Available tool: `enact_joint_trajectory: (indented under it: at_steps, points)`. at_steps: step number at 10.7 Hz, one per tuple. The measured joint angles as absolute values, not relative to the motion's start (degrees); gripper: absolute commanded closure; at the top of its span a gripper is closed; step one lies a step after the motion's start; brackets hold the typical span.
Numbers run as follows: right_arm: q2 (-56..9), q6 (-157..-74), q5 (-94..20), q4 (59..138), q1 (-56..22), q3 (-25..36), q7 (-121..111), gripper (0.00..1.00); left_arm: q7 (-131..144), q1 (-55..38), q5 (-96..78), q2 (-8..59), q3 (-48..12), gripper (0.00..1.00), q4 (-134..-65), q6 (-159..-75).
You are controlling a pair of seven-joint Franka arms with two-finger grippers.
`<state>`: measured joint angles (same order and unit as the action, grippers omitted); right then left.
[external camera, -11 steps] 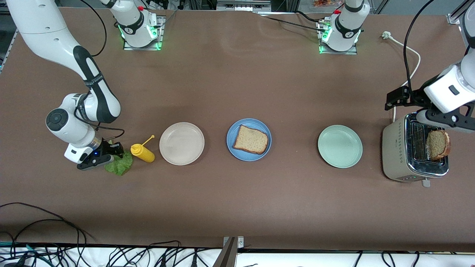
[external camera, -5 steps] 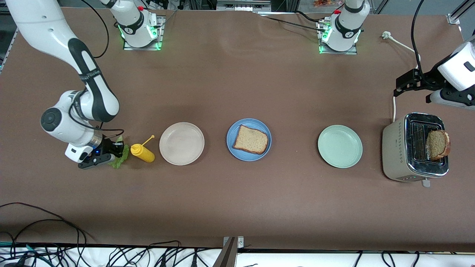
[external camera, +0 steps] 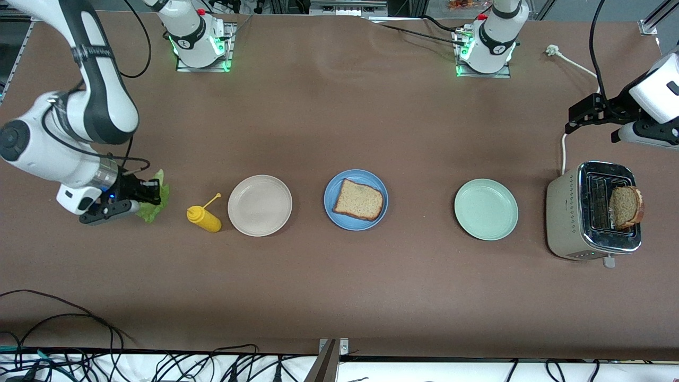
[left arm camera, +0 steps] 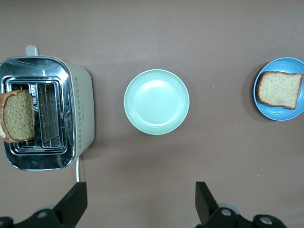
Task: Make sandwich in blue plate with both arms
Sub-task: 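Grasp the lettuce leaf with the right gripper and lift it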
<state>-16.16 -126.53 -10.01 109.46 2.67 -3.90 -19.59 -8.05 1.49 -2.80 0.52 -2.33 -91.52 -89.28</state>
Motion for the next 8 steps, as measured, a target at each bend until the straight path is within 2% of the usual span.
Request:
enact_joint_trajectory:
  at_steps: [3,6,8]
  points:
    - [-11.03,-119.44,-10.22,109.04,0.25,-5.4,-10.76,1.0,-8.05,1.49,-2.8,0.55,-2.42,0.0,-91.56,-89.36]
    - [-10.11,-114.28,-10.22,105.05,-9.38,-3.77,3.61,1.0,-8.04,1.48,-2.8,0.55,-2.54,0.0,-91.56,-89.6]
    - [-12.46,-113.62,-10.19,101.9,-17.92,-0.23,13.22,1.0,-8.04,1.45,-2.8,0.55,-2.64,0.0,-91.56,-89.69]
